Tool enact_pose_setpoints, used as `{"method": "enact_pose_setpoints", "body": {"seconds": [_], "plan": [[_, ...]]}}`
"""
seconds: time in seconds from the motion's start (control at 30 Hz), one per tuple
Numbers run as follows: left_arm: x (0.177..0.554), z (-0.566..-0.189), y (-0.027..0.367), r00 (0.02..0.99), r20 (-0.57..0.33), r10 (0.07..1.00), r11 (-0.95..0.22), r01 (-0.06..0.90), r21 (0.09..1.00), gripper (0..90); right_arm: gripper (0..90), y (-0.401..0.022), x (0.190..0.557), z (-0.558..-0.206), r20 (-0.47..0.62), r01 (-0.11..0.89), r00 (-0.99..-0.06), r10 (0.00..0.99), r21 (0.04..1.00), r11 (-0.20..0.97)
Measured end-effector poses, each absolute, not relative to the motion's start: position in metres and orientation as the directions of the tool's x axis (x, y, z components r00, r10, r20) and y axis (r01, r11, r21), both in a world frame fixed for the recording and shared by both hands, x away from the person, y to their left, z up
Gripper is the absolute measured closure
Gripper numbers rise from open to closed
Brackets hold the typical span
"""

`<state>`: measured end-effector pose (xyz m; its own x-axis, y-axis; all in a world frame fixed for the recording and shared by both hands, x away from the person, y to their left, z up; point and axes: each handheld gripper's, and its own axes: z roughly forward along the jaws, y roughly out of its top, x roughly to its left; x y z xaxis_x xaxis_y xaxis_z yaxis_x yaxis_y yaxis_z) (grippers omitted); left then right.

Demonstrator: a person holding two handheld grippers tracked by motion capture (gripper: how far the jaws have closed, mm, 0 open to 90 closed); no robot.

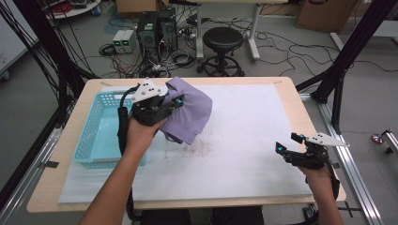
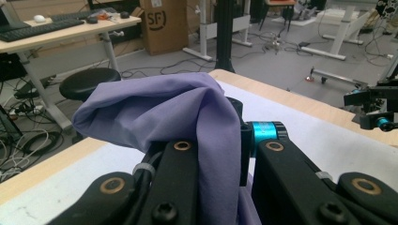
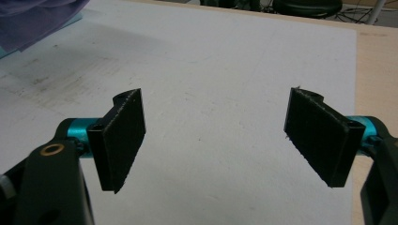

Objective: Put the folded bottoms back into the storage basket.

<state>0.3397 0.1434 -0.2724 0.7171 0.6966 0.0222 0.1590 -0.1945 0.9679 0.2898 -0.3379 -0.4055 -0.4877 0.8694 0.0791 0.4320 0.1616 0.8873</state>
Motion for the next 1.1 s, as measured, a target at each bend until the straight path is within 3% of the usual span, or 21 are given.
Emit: {"method": "enact_pose_setpoints", "body": {"seconds": [0.47, 1.1], "plan": [[0.333, -0.251, 0.195, 0.671, -0.026, 0.741, -0.072, 0.117, 0.991, 85.2, 21.0, -0.335, 0.290, -0.405, 0.074, 0.429, -0.492, 0.868, 0.888, 0.167], [0.317, -0.237, 0.257, 0.610, -0.036, 0.791, 0.000, 0.059, 0.998, 85.2, 21.0, -0.332, 0.291, -0.404, 0.068, 0.428, -0.499, 0.864, 0.886, 0.178]]}}
